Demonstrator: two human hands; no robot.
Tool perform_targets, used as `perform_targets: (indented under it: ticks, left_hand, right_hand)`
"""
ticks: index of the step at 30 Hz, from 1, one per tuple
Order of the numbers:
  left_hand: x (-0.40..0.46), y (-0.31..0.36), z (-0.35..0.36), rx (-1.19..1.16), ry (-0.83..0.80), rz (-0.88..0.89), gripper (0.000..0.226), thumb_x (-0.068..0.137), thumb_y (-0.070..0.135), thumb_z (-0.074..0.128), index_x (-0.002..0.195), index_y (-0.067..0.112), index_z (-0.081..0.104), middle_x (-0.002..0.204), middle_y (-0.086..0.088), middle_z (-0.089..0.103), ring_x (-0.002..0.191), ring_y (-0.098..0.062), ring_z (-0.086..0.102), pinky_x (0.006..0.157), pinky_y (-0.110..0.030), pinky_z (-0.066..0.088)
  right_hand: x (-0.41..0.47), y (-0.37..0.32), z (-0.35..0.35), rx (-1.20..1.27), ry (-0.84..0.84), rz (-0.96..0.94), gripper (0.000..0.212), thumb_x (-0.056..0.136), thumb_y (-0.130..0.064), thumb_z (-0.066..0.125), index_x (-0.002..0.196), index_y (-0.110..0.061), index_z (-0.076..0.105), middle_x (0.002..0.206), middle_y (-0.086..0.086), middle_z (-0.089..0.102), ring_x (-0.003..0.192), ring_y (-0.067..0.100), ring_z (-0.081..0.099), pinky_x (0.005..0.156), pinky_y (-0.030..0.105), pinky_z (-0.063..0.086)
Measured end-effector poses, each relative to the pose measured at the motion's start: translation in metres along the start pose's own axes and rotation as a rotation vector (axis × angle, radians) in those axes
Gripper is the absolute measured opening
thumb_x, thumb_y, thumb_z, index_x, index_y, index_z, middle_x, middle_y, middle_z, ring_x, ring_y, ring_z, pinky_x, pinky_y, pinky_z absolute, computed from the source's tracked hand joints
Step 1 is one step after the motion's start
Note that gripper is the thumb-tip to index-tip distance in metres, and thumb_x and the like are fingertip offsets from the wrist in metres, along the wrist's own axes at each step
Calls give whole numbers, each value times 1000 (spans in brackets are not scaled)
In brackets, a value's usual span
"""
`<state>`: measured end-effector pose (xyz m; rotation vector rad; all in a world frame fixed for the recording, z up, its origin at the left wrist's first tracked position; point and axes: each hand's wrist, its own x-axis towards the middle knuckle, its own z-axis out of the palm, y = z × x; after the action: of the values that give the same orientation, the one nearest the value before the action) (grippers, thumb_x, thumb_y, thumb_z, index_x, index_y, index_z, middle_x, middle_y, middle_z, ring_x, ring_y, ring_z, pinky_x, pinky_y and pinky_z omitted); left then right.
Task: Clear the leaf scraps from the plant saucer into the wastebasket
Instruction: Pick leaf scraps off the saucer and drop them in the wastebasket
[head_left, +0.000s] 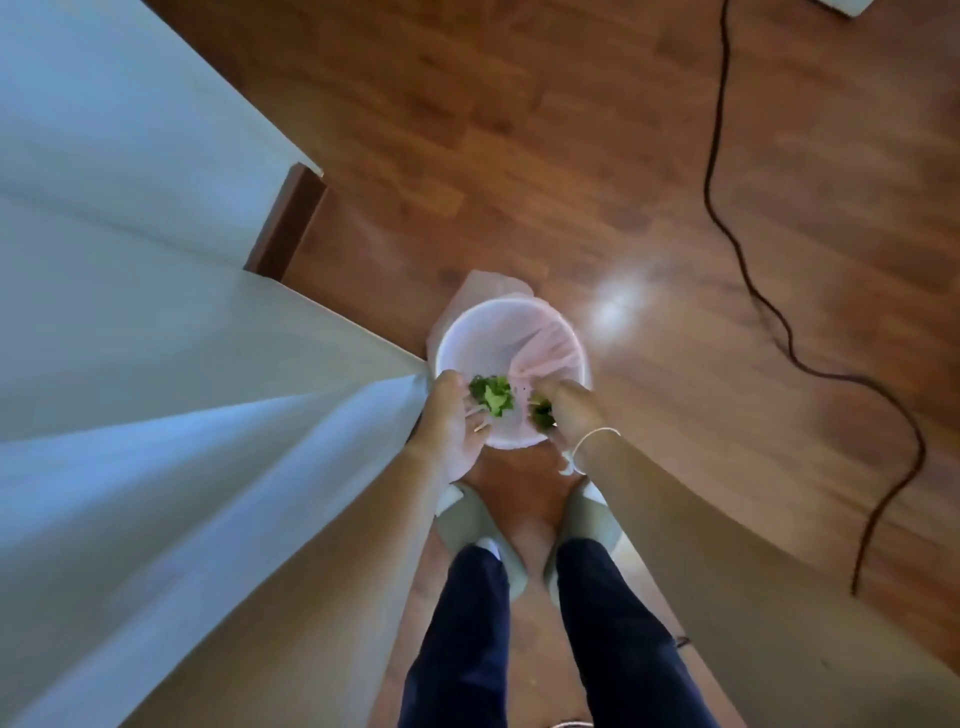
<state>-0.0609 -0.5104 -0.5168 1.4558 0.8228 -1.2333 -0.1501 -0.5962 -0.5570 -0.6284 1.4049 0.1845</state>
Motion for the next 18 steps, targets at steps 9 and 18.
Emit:
perform_targets:
  ticks: [9,18]
  left_hand:
    - [24,-9,-2,69,-4,-58,33,93,29,35,122,17,46,109,-5,43,102,-20,44,97,-33,38]
    - [-27,20,10,103,-4,35,54,96,26,33,145,5,28,141,-14,38,129,-29,41,110,-35,30]
  right_hand:
    - [21,0,0,61,-24,99,55,90,-37,52,139,-16,40,144,6,44,135,22,38,92,28,30]
    - [-10,-18,2,36,0,81,39,94,-19,50,129,-3,51,108,12,62,97,24,55,93,33,45]
